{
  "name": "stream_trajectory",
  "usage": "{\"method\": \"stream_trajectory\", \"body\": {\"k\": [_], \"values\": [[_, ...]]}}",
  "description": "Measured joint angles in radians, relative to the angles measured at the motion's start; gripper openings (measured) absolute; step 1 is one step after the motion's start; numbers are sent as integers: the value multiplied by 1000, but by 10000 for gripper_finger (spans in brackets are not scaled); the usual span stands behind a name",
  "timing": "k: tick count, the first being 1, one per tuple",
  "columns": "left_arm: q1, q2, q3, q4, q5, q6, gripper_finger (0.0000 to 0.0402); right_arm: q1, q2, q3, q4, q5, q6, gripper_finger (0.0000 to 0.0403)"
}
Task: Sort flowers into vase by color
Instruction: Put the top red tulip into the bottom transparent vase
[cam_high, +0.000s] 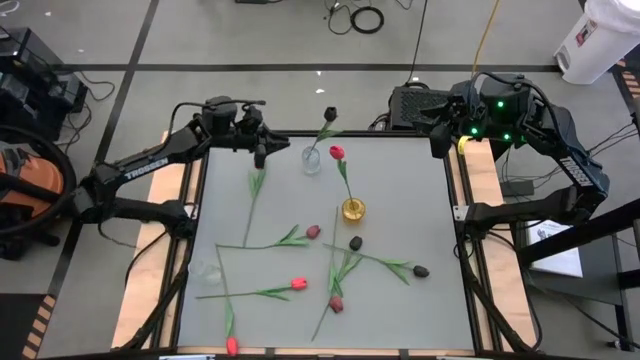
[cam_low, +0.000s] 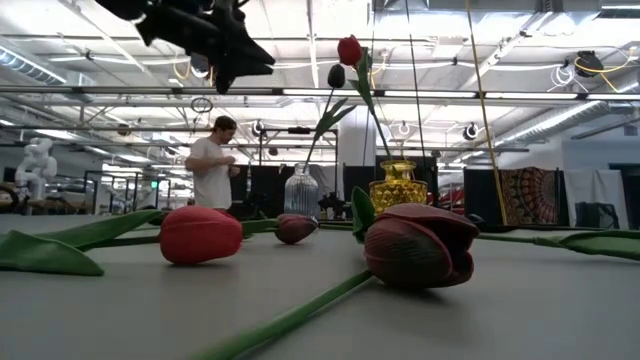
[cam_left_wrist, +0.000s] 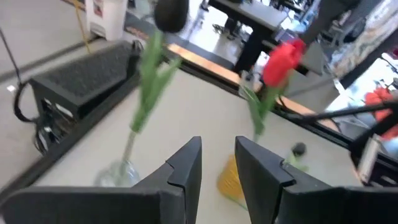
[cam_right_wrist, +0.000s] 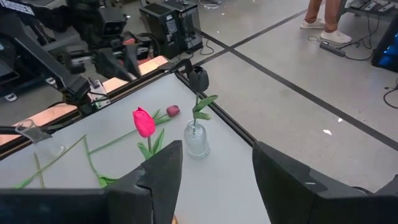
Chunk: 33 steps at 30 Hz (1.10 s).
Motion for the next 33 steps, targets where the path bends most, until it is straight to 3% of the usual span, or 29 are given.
{"method": "stream_trajectory", "body": {"k": [22, 30, 33], "values": [[-67, -396, 0, -514, 1, 29, 103, 0, 0, 0, 5, 0, 0, 187], [-87, -459, 15, -733, 48, 0, 102, 0, 0, 0, 4, 0, 8, 187], [-100, -460, 48, -860, 4, -9, 102, 0, 0, 0, 4, 0, 8, 187]]}}
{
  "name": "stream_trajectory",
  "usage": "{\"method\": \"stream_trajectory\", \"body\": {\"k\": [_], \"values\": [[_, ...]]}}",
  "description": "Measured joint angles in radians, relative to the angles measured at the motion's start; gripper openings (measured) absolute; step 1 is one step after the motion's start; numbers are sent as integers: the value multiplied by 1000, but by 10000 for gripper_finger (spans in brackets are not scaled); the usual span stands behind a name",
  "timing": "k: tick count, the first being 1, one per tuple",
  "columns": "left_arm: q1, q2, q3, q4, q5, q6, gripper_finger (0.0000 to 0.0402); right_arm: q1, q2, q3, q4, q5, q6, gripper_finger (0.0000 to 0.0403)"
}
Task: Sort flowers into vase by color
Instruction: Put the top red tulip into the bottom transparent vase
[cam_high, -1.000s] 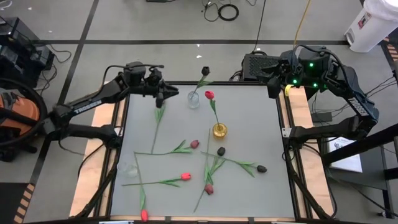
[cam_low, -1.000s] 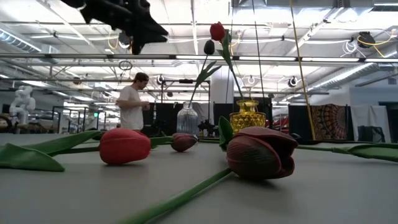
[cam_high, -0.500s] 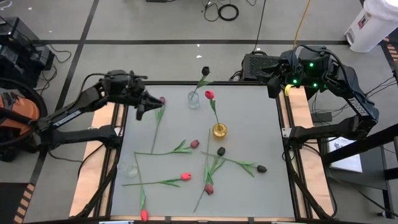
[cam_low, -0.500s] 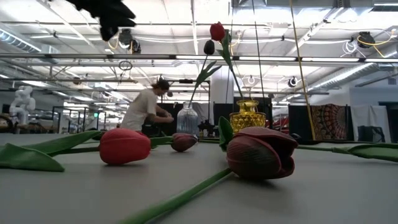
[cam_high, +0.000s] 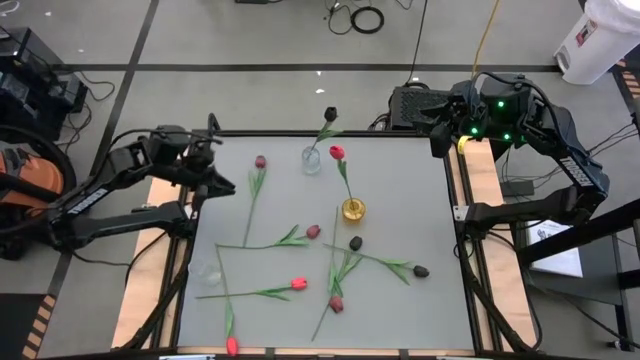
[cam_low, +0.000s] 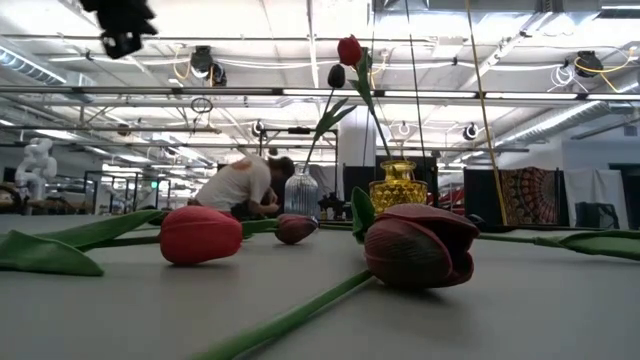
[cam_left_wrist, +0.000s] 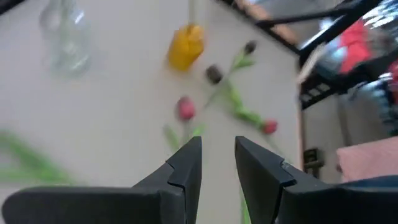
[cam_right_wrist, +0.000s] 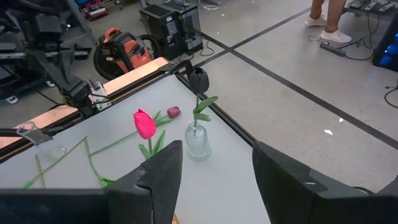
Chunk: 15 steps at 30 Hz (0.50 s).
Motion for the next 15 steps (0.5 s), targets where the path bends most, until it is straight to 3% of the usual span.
{"method": "stream_trajectory", "body": {"k": [3, 8, 15], "values": [[-8, 3, 25, -71, -135, -52, 102, 0, 0, 0, 0, 0, 0, 187], [-8, 17, 35, -17, -316, -179, 102, 0, 0, 0, 0, 0, 0, 187], [-8, 84, 35, 5, -356, -383, 102, 0, 0, 0, 14, 0, 0, 187]]}}
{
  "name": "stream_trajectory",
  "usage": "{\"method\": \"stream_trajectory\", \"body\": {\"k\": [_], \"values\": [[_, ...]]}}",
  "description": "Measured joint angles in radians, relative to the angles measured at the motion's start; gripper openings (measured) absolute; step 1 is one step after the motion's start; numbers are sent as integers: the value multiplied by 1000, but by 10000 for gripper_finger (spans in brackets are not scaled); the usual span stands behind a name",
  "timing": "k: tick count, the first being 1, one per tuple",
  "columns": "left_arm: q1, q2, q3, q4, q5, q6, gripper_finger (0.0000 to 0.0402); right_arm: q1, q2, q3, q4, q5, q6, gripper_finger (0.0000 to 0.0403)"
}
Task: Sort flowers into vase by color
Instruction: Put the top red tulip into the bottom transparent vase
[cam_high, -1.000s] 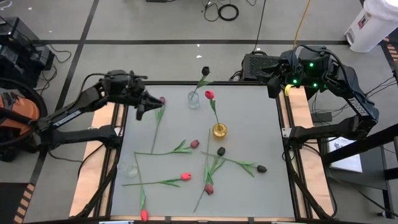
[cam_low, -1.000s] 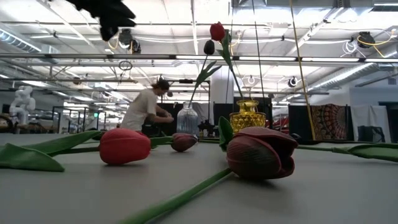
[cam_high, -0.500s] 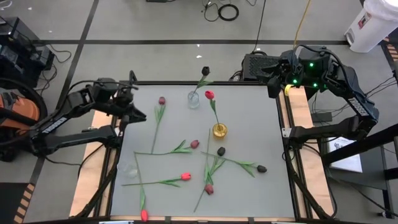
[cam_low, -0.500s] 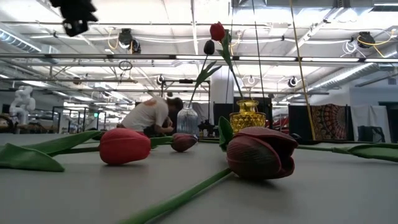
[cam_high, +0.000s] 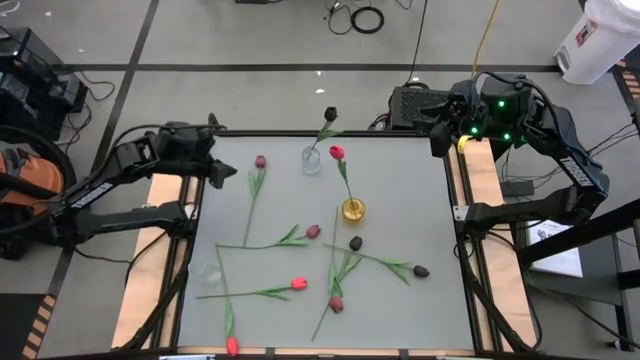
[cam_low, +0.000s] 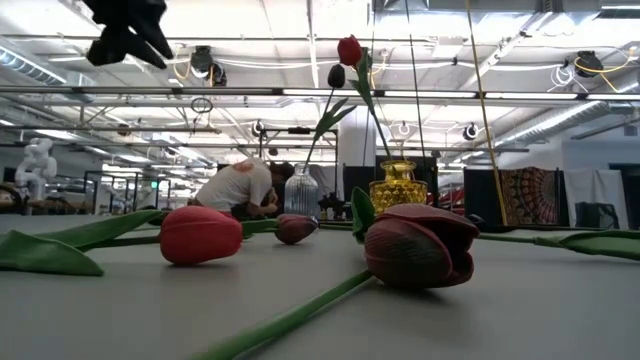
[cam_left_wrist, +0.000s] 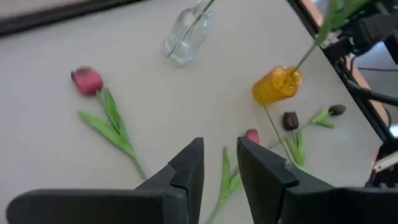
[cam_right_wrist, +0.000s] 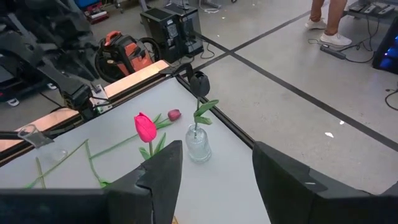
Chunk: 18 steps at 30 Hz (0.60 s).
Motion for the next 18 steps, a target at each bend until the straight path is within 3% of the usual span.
{"method": "stream_trajectory", "body": {"k": [12, 18], "values": [[0, 120, 0, 19, -113, -204, 102, 0, 0, 0, 12, 0, 0, 187], [0, 165, 0, 19, -116, -238, 102, 0, 0, 0, 12, 0, 0, 187]]}}
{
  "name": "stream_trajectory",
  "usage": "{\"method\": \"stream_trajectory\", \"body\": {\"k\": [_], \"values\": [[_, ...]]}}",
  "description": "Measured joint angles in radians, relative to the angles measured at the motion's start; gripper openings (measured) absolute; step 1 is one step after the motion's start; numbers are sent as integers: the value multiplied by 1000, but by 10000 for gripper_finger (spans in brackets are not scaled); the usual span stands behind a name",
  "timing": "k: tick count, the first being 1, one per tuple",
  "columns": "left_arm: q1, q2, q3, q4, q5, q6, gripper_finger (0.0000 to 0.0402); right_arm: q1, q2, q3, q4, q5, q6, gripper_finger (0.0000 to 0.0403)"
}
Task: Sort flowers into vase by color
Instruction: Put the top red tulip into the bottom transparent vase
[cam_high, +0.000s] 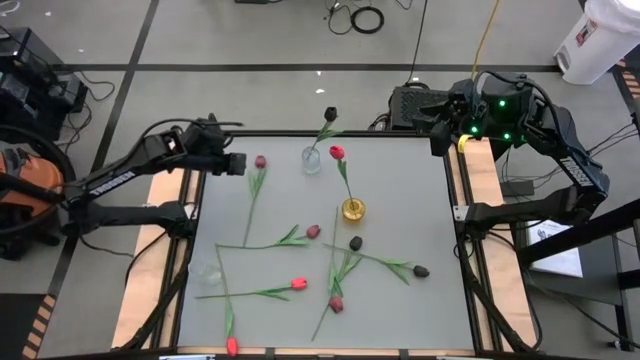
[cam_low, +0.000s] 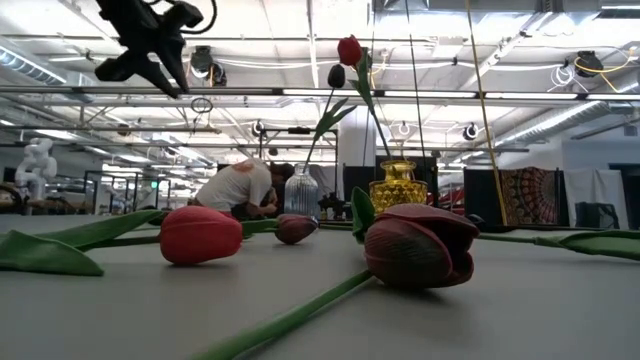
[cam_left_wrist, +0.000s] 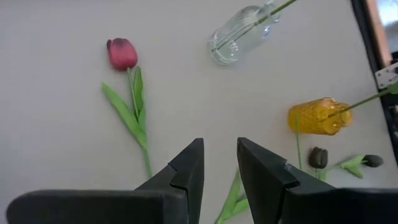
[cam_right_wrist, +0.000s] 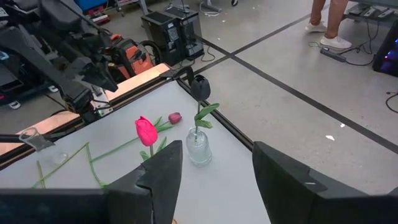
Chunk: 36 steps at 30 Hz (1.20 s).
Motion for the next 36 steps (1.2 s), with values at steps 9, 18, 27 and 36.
{"method": "stream_trajectory", "body": {"k": [9, 18, 27, 36], "values": [[0, 71, 0, -2, 24, 1, 102, 0, 0, 0, 0, 0, 0, 187], [0, 133, 0, -67, 16, 40, 102, 0, 0, 0, 0, 0, 0, 187], [0, 256, 0, -87, -46, 201, 102, 0, 0, 0, 0, 0, 53, 187], [0, 387, 0, -96, -119, 264, 102, 0, 0, 0, 0, 0, 53, 187]]}}
